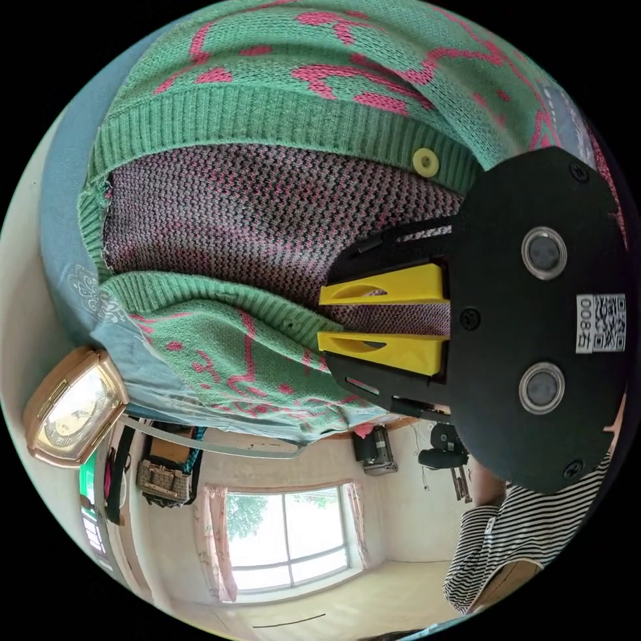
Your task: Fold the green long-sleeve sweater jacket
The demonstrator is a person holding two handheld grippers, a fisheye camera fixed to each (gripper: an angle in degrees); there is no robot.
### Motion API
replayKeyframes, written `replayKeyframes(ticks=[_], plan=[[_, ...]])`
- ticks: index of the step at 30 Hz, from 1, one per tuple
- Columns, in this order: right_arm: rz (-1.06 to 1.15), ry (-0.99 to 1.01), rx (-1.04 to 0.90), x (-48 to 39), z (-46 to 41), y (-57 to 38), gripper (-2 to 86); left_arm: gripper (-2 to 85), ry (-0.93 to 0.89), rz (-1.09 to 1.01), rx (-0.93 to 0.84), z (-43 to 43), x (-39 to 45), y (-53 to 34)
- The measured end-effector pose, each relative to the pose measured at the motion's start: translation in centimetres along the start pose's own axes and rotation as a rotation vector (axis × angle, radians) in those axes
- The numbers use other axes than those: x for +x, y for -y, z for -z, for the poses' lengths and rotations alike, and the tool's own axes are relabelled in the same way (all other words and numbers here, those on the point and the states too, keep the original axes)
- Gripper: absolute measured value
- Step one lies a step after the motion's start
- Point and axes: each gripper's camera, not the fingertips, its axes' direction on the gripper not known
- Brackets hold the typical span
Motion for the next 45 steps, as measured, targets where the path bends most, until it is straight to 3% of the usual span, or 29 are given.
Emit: replayKeyframes(ticks=[8, 20, 25, 32, 40, 43, 45], plan=[[-0.026, 0.115, 0.000, -0.8, -2.5, -1.0, 1.1, 0.2, -0.076, -0.034, 0.014, 3.2, 1.4, -2.1], [0.041, 0.187, 0.033, -4.8, -3.9, -3.6, 0.2, 0.0, -0.231, -0.043, 0.068, 7.0, 2.5, -5.2], [0.064, 0.030, 0.039, -6.7, -3.3, -4.9, 0.2, 0.0, -0.306, -0.115, 0.070, 6.8, 4.9, -5.0], [0.021, -0.152, -0.063, -7.3, -8.7, -4.6, 0.4, 0.4, -0.362, -0.079, 0.000, 2.0, 5.3, -3.9], [0.027, -0.305, 0.060, -12.0, -10.9, -8.8, 1.1, 3.5, -0.421, 0.002, 0.045, 6.4, 3.1, -11.2], [0.183, -0.239, -0.066, -16.4, -14.7, -12.2, 2.7, 4.5, -0.319, 0.153, 0.081, 9.3, -1.2, -15.4], [0.327, -0.223, -0.275, -20.1, -19.9, -15.7, 4.6, 5.2, -0.263, 0.260, 0.110, 10.7, -4.5, -17.1]])
